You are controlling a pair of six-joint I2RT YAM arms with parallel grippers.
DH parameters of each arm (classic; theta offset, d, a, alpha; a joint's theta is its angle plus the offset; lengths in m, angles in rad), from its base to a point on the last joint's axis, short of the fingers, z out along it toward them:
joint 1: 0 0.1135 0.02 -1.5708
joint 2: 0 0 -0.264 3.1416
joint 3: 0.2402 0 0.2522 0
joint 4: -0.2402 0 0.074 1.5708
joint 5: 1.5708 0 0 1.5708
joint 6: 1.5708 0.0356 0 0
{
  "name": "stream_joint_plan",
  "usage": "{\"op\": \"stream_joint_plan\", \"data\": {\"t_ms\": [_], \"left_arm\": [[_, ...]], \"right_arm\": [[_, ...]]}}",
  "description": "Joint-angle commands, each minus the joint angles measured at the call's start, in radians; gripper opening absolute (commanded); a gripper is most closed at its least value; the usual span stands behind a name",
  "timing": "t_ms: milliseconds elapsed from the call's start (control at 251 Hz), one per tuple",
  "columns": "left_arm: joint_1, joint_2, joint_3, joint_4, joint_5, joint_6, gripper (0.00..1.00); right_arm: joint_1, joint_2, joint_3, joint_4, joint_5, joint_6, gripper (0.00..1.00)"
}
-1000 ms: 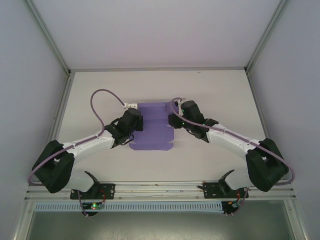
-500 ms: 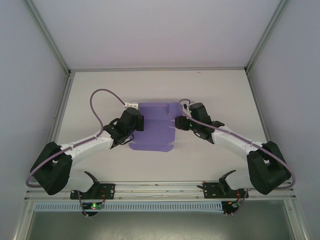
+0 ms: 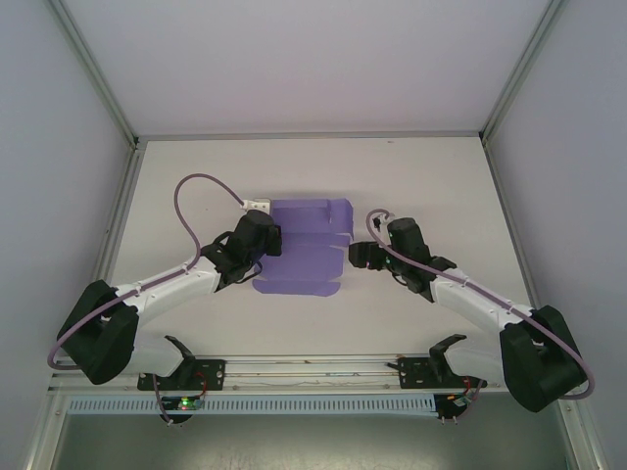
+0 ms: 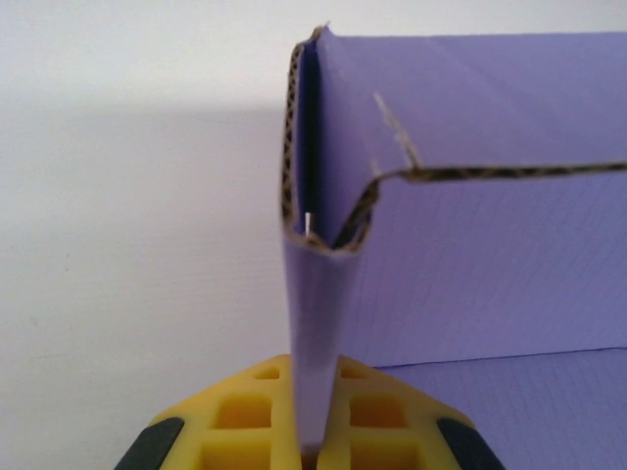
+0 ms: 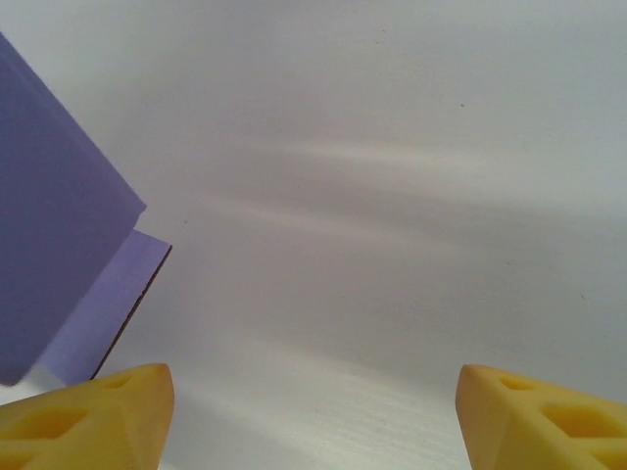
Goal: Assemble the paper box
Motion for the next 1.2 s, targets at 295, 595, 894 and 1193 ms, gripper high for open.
{"op": "stream_joint_plan", "data": {"t_ms": [295, 595, 894, 1193], "left_arm": [[-0.002, -0.004, 0.008, 0.016, 0.030, 0.012, 0.00], [-0.002, 0.022, 0.024, 0.007, 0.048, 0.015, 0.00], [-0.004, 0.055, 0.032, 0.015, 0.061, 0.002, 0.00], [-0.003, 0.047, 0.028, 0.013, 0.054, -0.004, 0.00]], "right_arm": [[0.016, -0.027, -0.045, 0.311, -0.053, -0.006, 0.86], [0.128, 0.066, 0.000, 0.428, 0.110, -0.091, 0.93], [0.177, 0.106, -0.028, 0.625, 0.205, -0.090, 0.99], [0.201, 0.174, 0.020, 0.601, 0.204, -0.109, 0.99]]}}
